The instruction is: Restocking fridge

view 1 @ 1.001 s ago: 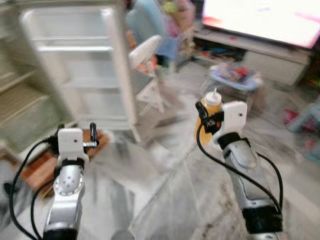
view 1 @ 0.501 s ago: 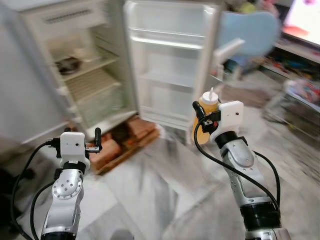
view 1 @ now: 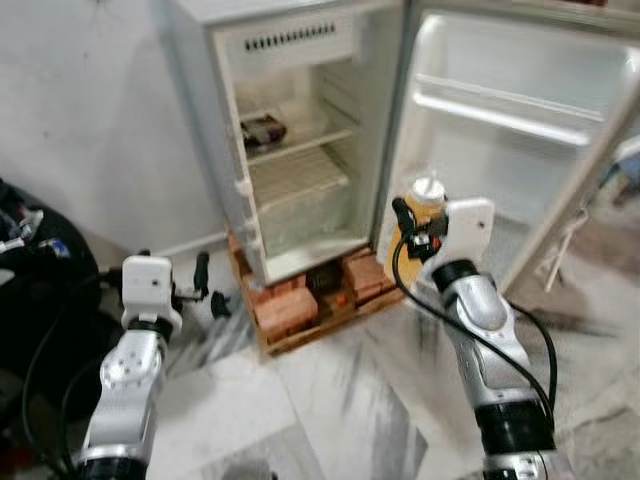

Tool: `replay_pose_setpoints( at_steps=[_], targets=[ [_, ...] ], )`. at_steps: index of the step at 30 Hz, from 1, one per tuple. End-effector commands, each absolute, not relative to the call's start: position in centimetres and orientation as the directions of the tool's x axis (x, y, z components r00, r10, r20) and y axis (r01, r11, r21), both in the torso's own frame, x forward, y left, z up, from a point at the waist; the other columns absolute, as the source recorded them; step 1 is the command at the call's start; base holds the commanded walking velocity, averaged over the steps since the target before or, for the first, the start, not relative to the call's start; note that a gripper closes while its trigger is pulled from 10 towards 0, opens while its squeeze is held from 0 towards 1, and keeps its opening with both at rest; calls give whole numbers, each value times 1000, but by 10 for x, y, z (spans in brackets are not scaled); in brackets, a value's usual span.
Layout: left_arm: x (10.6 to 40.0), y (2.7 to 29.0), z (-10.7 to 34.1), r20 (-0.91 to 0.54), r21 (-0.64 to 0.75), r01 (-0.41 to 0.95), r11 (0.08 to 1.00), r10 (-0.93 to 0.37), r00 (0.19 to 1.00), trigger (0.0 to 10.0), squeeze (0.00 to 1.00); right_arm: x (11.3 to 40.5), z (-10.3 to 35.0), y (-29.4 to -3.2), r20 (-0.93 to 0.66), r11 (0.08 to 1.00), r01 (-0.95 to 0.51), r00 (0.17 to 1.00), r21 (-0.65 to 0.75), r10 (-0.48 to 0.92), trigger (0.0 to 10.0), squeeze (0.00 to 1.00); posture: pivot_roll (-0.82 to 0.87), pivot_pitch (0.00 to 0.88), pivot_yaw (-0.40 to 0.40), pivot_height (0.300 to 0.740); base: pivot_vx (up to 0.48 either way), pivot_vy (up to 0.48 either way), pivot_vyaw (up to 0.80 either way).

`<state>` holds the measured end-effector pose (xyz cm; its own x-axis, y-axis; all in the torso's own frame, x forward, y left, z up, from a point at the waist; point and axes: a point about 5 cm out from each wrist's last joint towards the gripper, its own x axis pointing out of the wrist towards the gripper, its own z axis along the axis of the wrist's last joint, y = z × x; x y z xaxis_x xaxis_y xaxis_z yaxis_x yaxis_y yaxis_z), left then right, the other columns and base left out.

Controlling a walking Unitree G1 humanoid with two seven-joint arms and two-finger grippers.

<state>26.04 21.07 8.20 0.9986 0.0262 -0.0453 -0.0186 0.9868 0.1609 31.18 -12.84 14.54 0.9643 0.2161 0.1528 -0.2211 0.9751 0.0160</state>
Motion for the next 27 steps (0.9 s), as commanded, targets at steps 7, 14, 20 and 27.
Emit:
replay_pose_setpoints(
  at_steps=[7,14,20,27],
  targets=[
    [263,201,84,-41,134,3,991,2,999,10000,0,311,144,-133,146,980,-197,970,8,193,10000,0,94,27,-12,740,48,0,-800],
    [262,201,82,-58,102,11,995,-5,998,10000,0,312,144,-133,143,982,-189,972,12,186,10000,0,95,30,-13,740,0,43,-800],
    [262,201,82,-59,111,6,994,1,998,10000,0,312,144,-133,145,982,-188,972,9,185,10000,0,95,30,-14,740,0,480,-684],
    [263,201,81,-70,106,2,994,5,998,10000,0,313,146,-133,157,982,-187,970,1,185,10000,0,94,30,-14,740,0,480,-129]
  ],
)
